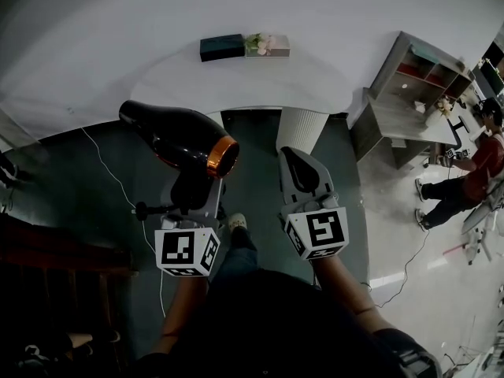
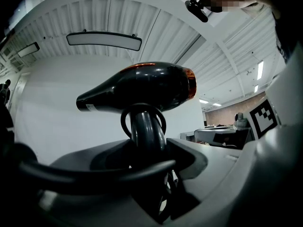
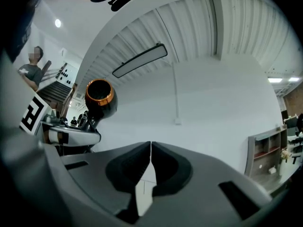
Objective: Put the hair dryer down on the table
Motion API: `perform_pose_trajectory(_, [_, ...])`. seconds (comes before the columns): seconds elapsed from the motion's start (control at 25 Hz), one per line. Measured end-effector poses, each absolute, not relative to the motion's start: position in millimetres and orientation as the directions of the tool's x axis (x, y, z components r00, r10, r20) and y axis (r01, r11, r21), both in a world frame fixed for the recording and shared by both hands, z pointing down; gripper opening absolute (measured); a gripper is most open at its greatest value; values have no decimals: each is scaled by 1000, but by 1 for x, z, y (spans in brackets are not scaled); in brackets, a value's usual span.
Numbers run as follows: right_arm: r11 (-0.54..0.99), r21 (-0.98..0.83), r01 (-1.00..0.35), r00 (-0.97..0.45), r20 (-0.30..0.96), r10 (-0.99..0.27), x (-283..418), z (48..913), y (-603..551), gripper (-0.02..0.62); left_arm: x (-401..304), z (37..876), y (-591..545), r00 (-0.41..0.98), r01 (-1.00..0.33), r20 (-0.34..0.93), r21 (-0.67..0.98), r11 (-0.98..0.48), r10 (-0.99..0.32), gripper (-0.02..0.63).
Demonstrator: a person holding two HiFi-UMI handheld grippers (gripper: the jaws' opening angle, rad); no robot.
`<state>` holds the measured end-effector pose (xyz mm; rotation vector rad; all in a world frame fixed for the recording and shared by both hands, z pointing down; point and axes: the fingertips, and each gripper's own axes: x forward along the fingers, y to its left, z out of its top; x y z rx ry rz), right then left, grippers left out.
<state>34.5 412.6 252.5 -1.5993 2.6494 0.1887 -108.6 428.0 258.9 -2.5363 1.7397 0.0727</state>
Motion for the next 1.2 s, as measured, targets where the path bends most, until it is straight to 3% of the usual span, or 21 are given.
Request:
perform_pose_trajectory(0.68, [384, 102, -918, -391, -59, -919, -19, 253, 219, 14, -165, 257, 217, 445, -894, -93, 7, -447, -891, 233])
perform_pose_trajectory(1.2, [279, 222, -934, -298, -55, -953, -2, 226, 170, 14, -184, 290, 130, 558, -826, -91, 37, -563, -825, 233])
